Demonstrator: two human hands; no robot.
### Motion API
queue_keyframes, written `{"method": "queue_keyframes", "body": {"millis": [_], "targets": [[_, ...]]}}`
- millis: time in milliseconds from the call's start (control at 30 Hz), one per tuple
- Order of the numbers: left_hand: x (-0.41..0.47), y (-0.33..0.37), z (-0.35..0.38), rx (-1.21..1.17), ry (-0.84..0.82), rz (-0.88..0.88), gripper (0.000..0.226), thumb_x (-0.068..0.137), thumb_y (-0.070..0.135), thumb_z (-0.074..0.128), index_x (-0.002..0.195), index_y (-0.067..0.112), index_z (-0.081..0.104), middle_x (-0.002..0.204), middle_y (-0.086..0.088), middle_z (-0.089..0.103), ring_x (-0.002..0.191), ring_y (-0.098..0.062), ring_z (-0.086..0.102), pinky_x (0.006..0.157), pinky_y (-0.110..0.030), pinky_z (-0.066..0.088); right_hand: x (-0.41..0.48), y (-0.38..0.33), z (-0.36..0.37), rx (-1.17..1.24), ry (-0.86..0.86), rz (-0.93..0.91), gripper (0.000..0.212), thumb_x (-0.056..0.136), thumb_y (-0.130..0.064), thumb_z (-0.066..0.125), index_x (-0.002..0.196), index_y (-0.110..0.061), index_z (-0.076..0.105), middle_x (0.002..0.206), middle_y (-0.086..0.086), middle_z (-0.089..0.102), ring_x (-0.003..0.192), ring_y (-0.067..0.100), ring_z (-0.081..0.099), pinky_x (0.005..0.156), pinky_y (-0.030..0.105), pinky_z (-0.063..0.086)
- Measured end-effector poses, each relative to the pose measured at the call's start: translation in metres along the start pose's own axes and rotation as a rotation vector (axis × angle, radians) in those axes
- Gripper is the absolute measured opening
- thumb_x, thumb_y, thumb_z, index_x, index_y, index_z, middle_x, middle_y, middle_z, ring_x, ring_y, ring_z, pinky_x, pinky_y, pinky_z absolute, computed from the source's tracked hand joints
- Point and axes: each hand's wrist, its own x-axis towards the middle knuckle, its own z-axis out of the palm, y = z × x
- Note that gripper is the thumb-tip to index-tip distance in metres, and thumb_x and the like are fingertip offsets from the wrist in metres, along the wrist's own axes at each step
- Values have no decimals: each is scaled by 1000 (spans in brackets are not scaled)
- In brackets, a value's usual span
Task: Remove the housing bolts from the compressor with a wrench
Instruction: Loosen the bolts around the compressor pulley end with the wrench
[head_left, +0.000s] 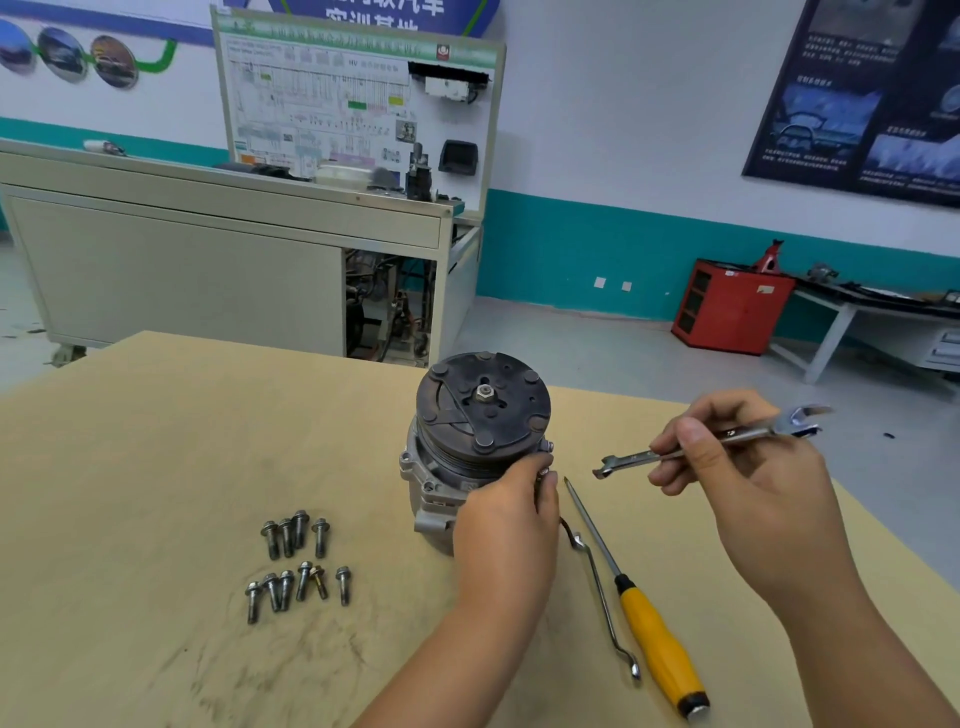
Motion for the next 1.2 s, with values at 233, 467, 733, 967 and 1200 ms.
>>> {"method": "queue_keyframes", "body": {"millis": [233, 467, 733, 967, 1200], "targets": [[5, 3, -8, 260, 78, 249, 14, 88, 18, 68, 97, 10, 74, 65, -10, 70, 60, -33, 65, 52, -31, 44, -10, 1, -3, 16, -6, 14, 13, 92, -8, 50, 83, -15, 56, 77, -5, 69, 58, 10, 65, 57, 19, 54], [13, 8, -22, 561, 2, 357, 18, 64, 21, 87, 75, 17, 73, 50, -2, 62, 43, -23, 59, 37, -20, 35, -17, 3, -7, 41, -7, 18, 13, 91, -9, 51, 82, -16, 56, 77, -4, 69, 59, 10, 65, 57, 20, 54], [12, 5, -41, 432, 189, 621, 13, 71, 22, 81, 76, 12, 74, 46, 3, 58, 38, -16, 54, 34, -19, 39, -22, 8, -6, 89, 6, 10, 15, 91, -6, 52, 81, -16, 57, 78, -2, 69, 58, 11, 66, 57, 21, 54], [-19, -33, -98, 228, 73, 189, 10, 74, 21, 79, 84, 19, 77, 68, 11, 67, 59, -6, 56, 61, -19, 42, -28, 11, 8, 146, -6, -6, 15, 92, -9, 52, 80, -17, 56, 78, 0, 69, 60, 13, 66, 58, 20, 53], [-25, -97, -155, 383, 59, -126, 9, 77, 21, 79, 85, 19, 79, 81, 9, 56, 80, -15, 55, 66, -22, 30, -36, 4, 27, 157, -37, -20, 15, 92, -7, 51, 79, -14, 56, 76, -3, 69, 59, 10, 65, 57, 15, 52]]}}
